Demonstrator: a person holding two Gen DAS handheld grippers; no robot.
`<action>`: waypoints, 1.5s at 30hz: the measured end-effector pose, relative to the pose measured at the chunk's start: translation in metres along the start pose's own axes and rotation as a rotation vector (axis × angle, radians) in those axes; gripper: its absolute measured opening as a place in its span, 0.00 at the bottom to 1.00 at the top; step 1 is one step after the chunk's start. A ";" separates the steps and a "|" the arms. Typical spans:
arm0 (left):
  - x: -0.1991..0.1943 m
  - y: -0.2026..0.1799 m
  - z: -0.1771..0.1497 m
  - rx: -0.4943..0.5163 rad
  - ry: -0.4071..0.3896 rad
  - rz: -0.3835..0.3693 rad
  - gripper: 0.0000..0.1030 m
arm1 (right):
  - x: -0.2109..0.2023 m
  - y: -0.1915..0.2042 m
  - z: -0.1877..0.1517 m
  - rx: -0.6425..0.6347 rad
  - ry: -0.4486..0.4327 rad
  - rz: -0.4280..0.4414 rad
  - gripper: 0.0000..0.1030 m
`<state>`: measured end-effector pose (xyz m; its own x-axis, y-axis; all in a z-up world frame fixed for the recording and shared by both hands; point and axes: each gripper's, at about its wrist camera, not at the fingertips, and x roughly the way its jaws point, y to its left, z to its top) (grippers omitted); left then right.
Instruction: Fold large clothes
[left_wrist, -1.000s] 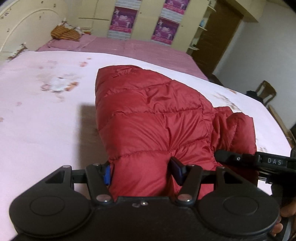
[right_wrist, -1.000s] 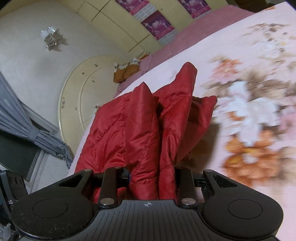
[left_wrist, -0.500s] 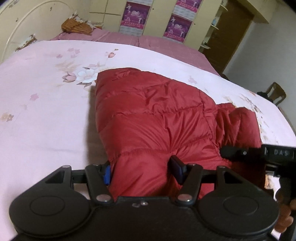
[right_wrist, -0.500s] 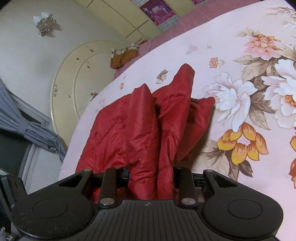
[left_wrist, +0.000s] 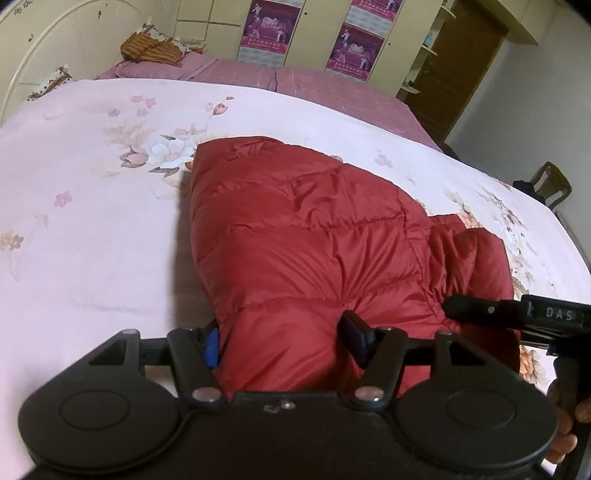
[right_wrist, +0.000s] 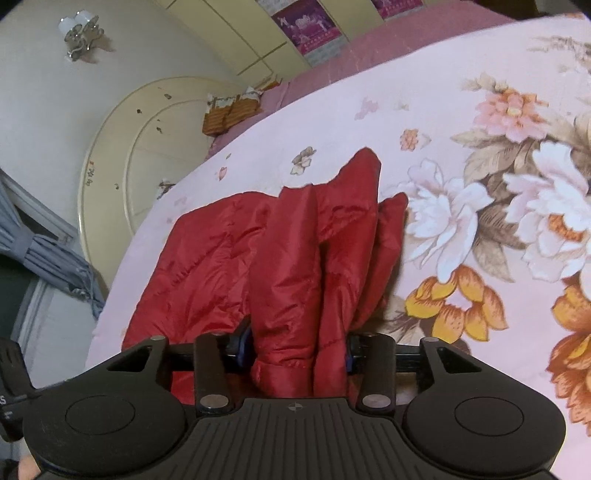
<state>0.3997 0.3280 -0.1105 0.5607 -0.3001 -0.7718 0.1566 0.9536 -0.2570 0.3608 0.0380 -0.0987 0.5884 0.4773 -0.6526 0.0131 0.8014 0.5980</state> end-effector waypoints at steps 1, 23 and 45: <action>-0.002 0.000 0.000 0.000 -0.002 0.001 0.60 | -0.003 0.001 0.000 -0.008 -0.007 -0.010 0.45; 0.006 -0.006 0.030 0.113 -0.121 0.116 0.58 | -0.013 0.037 0.021 -0.171 -0.149 -0.098 0.29; -0.046 -0.007 -0.026 0.145 -0.131 0.083 0.61 | -0.027 0.066 -0.025 -0.336 -0.133 -0.220 0.29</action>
<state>0.3511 0.3343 -0.0880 0.6758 -0.2239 -0.7023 0.2153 0.9712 -0.1024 0.3258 0.0874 -0.0533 0.7004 0.2489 -0.6689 -0.1014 0.9624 0.2520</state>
